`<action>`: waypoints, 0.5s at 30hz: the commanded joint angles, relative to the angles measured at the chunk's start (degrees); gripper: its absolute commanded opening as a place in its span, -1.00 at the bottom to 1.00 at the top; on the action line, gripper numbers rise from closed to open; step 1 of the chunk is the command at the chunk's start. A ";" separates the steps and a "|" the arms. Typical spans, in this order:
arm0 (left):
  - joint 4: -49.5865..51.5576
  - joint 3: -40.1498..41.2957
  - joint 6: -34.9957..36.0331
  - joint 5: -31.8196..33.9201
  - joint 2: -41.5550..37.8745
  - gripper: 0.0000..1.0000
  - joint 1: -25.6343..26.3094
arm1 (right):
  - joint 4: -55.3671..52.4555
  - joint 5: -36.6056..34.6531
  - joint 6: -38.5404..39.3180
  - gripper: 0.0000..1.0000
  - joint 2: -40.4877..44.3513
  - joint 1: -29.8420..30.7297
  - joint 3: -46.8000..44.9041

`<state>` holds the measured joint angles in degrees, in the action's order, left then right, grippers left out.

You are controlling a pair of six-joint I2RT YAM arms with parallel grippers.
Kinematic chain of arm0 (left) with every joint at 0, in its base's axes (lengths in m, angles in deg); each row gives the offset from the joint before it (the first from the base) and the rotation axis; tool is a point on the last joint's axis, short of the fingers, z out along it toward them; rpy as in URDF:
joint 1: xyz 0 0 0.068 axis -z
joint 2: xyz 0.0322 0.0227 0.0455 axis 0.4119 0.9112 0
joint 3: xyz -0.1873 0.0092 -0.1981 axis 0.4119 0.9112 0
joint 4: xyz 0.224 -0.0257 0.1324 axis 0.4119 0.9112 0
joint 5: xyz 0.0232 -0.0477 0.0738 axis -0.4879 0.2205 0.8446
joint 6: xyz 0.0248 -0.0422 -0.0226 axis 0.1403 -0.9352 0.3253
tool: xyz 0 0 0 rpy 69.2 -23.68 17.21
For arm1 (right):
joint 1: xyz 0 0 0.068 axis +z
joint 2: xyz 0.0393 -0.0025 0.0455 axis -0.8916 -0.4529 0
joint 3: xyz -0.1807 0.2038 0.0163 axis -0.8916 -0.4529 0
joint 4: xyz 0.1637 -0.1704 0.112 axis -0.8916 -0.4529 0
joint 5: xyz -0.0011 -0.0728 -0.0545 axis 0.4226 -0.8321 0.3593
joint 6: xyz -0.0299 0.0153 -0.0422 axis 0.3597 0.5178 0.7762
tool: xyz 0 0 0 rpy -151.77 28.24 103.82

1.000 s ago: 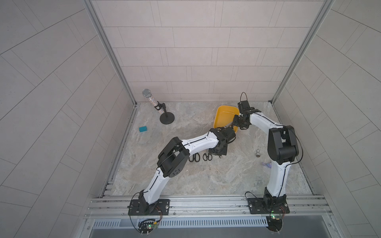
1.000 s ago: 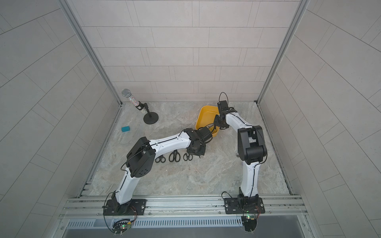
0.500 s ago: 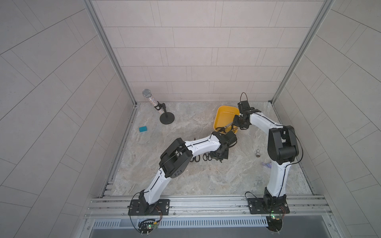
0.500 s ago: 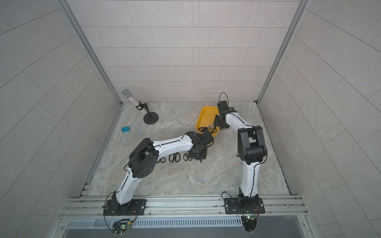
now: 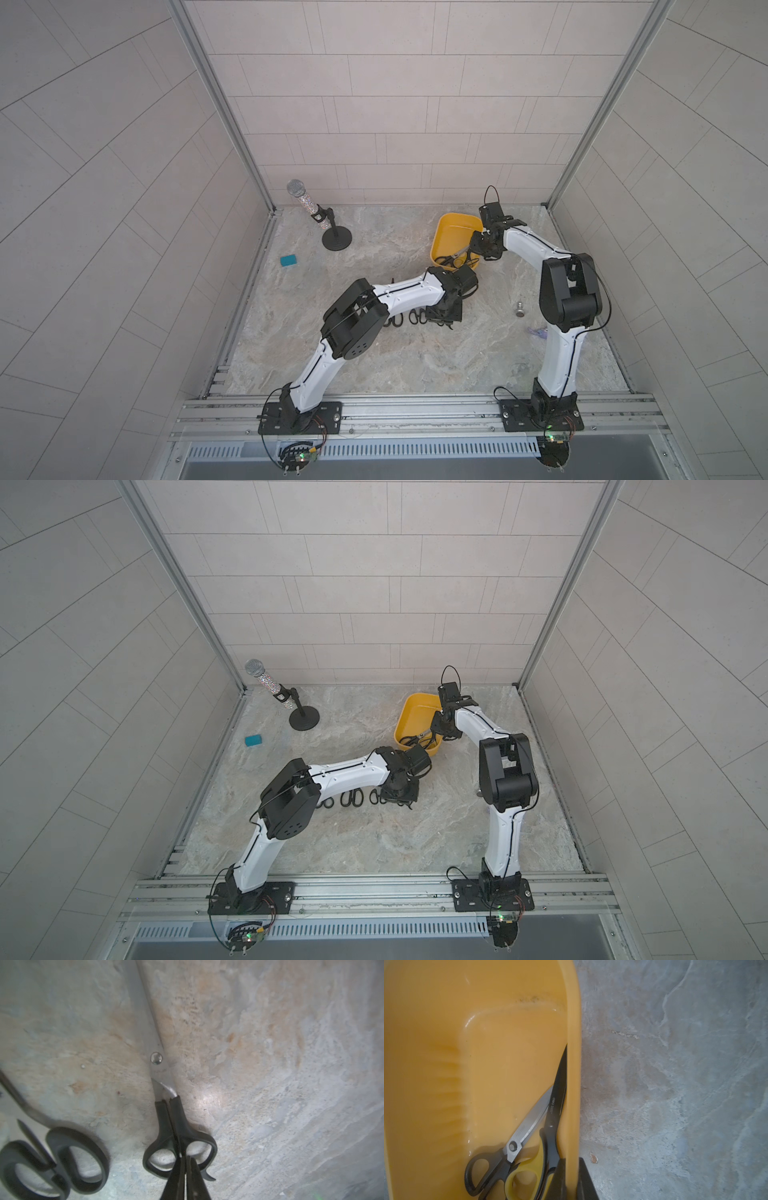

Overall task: Take the scissors out of the storage box
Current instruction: Place the scissors at the center of the board.

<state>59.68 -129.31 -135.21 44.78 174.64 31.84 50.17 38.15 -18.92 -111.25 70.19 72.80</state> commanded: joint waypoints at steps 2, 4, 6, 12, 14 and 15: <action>0.38 0.65 -0.74 0.71 -2.30 -0.60 0.26 | -0.47 -1.00 0.38 -1.00 0.07 0.17 1.58; 0.90 0.46 -0.67 1.67 -2.85 -0.58 0.18 | -0.77 -1.08 0.52 -1.00 0.08 0.18 1.84; 1.64 0.31 -0.27 2.77 -3.35 -0.55 0.04 | -0.92 -1.04 0.49 -1.00 0.24 0.19 1.78; 3.01 -0.31 1.67 7.06 -6.82 -0.41 -1.21 | -1.22 -0.91 0.86 -1.00 0.46 0.19 0.75; 3.59 -1.61 3.22 8.82 -7.98 -0.38 -2.66 | -1.41 -0.86 1.16 -1.00 0.73 0.18 0.27; 3.84 -2.66 4.31 9.77 -8.38 -0.37 -3.72 | -1.28 -0.85 1.32 -1.00 0.93 0.18 -0.16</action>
<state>61.49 -129.70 -133.66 50.07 169.92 30.33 49.75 38.15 -18.46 -111.25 70.19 73.08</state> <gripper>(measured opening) 0.314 0.108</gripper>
